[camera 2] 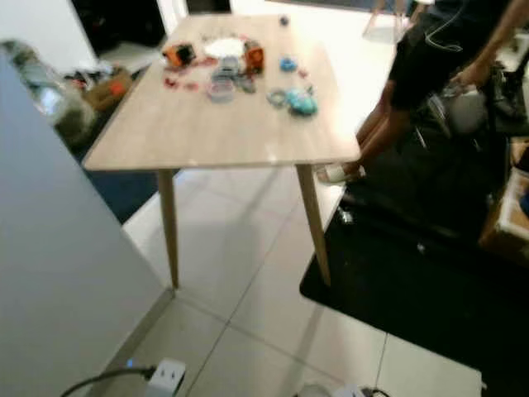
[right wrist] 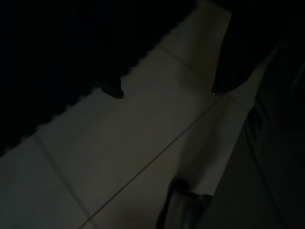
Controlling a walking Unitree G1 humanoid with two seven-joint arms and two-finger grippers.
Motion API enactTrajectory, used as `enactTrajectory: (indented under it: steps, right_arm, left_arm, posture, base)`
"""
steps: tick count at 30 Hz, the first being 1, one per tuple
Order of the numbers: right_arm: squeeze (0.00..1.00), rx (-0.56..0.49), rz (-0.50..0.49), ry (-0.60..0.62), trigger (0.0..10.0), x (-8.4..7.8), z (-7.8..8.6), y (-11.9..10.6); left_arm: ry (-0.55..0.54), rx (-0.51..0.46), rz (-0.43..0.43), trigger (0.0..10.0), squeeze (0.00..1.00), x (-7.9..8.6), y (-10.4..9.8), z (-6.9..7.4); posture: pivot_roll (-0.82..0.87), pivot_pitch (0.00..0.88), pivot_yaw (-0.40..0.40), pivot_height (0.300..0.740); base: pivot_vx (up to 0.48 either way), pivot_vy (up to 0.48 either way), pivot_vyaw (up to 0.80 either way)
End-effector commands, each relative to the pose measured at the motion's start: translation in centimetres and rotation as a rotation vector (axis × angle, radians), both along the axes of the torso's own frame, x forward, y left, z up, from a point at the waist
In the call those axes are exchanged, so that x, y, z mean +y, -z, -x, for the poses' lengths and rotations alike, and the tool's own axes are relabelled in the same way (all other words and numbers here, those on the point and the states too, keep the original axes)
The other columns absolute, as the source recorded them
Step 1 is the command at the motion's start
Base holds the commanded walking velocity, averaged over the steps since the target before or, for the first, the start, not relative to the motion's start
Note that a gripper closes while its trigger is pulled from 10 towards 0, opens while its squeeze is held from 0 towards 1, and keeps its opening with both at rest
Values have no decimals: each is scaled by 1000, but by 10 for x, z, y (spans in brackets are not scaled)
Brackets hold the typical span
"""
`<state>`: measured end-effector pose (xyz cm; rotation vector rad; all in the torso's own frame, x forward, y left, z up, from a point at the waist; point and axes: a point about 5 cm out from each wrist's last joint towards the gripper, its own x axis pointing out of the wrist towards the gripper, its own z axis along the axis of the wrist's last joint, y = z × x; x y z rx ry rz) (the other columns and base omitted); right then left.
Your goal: Hang keys on a hook
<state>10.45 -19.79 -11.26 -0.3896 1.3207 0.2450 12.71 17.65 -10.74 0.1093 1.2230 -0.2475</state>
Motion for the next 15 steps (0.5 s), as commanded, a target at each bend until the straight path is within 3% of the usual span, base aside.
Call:
enactTrajectory:
  steps: [1, 14, 15]
  right_arm:
    - [0, 27, -12, -6, 10000, 4, 8, 2]
    - [0, 18, -17, -3, 10000, 5, 7, 2]
    - [0, 14, -15, -7, 10000, 5, 6, 2]
  left_arm:
    - [1, 50, -7, 10000, 0, 3, 4, 13]
    - [13, 45, -10, 10000, 0, 3, 3, 12]
    - [17, 45, -13, 10000, 0, 3, 3, 11]
  posture:
    - [-135, 94, 98, 740]
    - [-134, 92, 100, 740]
    - [-134, 92, 100, 740]
  base:
    - [0, 0, -800]
    - [0, 0, -800]
    - [0, 0, 0]
